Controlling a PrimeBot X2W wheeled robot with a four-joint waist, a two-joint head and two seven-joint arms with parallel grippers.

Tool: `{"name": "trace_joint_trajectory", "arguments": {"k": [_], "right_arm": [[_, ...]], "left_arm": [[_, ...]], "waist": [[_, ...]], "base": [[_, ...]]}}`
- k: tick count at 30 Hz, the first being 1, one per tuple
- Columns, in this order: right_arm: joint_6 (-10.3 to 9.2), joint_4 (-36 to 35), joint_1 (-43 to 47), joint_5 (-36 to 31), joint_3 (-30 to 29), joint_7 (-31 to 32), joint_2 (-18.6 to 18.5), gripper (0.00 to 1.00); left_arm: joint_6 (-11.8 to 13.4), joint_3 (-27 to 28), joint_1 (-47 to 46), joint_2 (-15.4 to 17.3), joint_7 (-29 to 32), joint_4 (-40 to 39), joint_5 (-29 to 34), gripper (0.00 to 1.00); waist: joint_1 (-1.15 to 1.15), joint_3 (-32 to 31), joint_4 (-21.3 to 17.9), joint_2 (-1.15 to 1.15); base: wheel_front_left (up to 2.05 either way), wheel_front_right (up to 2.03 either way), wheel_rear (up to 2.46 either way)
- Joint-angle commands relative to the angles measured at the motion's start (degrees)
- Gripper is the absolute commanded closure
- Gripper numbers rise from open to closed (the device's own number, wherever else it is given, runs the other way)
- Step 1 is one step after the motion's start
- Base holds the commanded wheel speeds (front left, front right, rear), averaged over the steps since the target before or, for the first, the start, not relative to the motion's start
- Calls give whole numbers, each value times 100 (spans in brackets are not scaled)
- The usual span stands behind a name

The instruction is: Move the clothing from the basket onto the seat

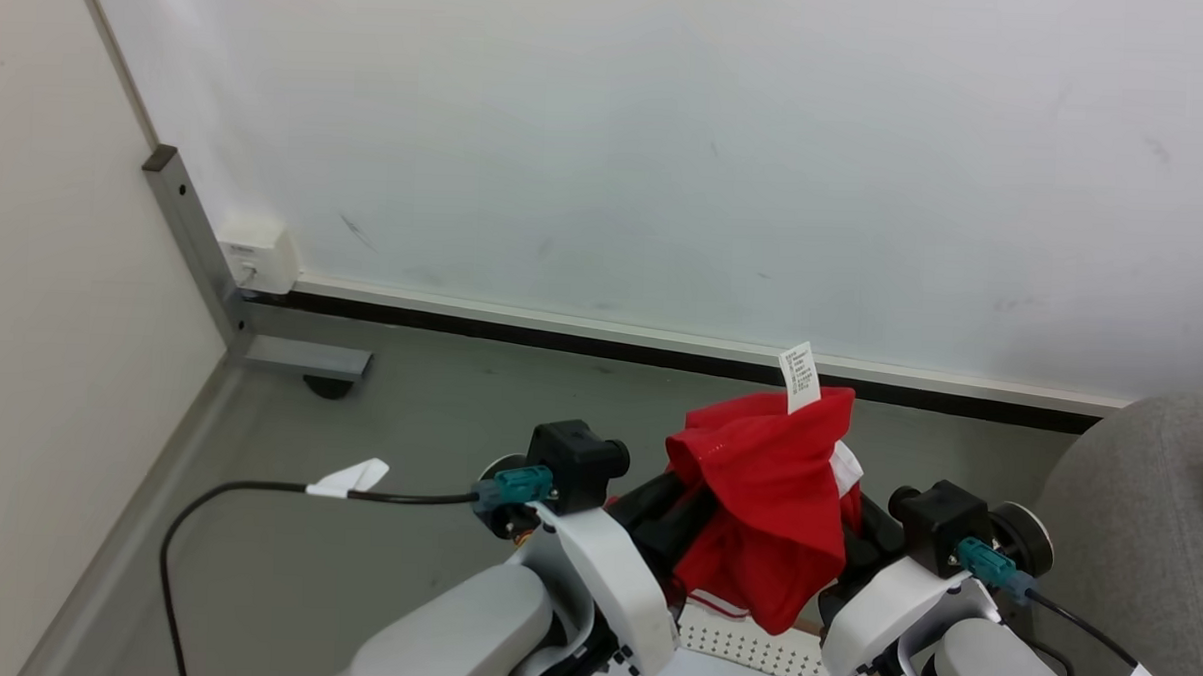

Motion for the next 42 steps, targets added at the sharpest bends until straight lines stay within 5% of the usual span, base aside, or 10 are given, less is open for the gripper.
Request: {"name": "trace_joint_trajectory", "arguments": {"k": [1,14,17,42], "right_arm": [[-13,-19,-73,61,-4,-38,-32,100],[-13,-280,159,184,-168,-42,-67,100],[-13,-371,194,284,-283,-42,-53,100],[-13,-1752,651,-263,-2045,-36,-478,100]], "left_arm": [[10,29,25,21,-29,6,-23,100],[49,37,62,13,-53,28,-2,98],[71,29,107,30,-56,43,27,0],[194,780,904,393,-99,-749,712,0]], "waist": [[0,-7,-32,0],[0,-7,-233,0],[0,2,-339,0],[0,315,-2660,0]], "base": [[0,0,0],[0,0,0],[0,0,0],[0,0,0]]}}
